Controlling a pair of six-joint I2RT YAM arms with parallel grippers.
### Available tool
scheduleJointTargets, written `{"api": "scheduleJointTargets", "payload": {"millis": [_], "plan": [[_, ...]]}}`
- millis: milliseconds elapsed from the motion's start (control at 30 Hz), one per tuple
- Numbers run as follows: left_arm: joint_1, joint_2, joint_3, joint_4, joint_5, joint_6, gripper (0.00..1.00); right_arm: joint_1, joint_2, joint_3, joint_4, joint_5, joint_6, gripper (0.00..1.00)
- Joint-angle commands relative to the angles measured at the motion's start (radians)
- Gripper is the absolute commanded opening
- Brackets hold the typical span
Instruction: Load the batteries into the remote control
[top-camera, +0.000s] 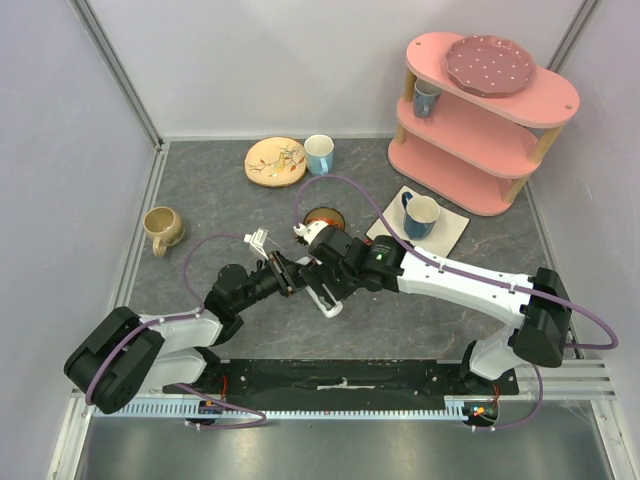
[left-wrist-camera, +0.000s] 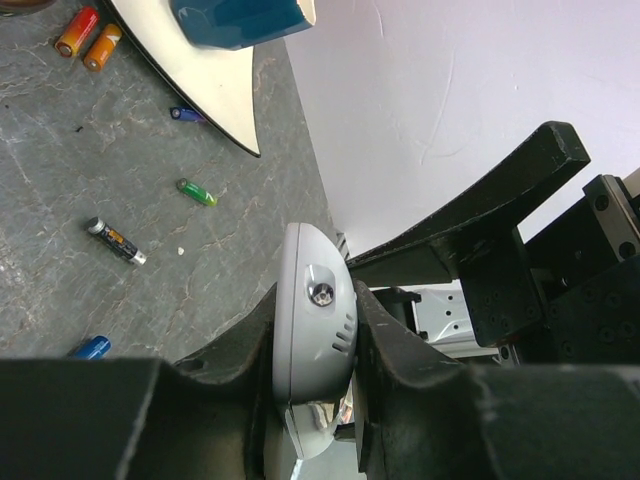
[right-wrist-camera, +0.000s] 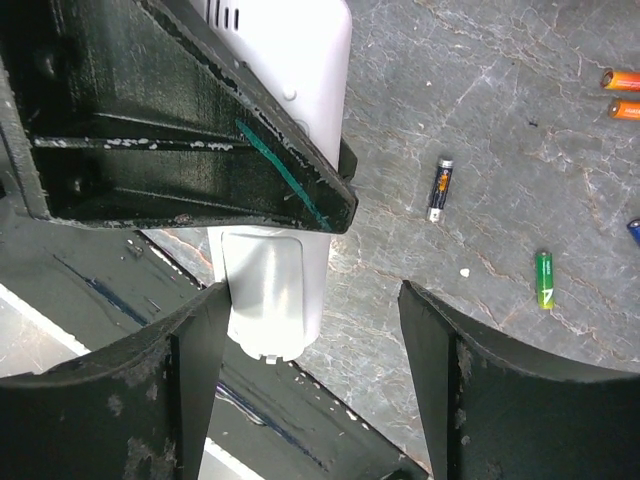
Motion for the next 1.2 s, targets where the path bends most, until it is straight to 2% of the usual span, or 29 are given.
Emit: {"api": "scheduleJointTargets", "payload": {"millis": [0, 400, 700, 800, 967, 1167], "plan": [[-0.02, 0.0, 0.01, 0.134, 0.042, -0.066, 0.02, 0.001, 0.009, 0.077, 0.096, -0.014, 0.019, 0.76], [-0.017, -0.011, 0.019, 0.097, 0.024, -0.056, 0.02, 0.001, -0.04, 0.058, 0.087, -0.053, 0.016, 0.77], [-0.015, -0.008, 0.016, 0.104, 0.042, -0.059, 0.02, -0.05, -0.195, -0.003, 0.222, -0.056, 0.063, 0.81], [-0.004, -0.017, 0.007, 0.114, 0.056, -0.072, 0.02, -0.12, -0.293, -0.139, 0.298, -0.086, 0.093, 0.81], [0.028, 0.009, 0.002, 0.209, 0.113, -0.122, 0.02, -0.223, -0.421, -0.316, 0.464, -0.269, 0.149, 0.83], [0.037, 0.069, 0.004, 0.336, 0.162, -0.186, 0.02, -0.254, -0.508, -0.497, 0.68, -0.392, 0.238, 0.84]]}}
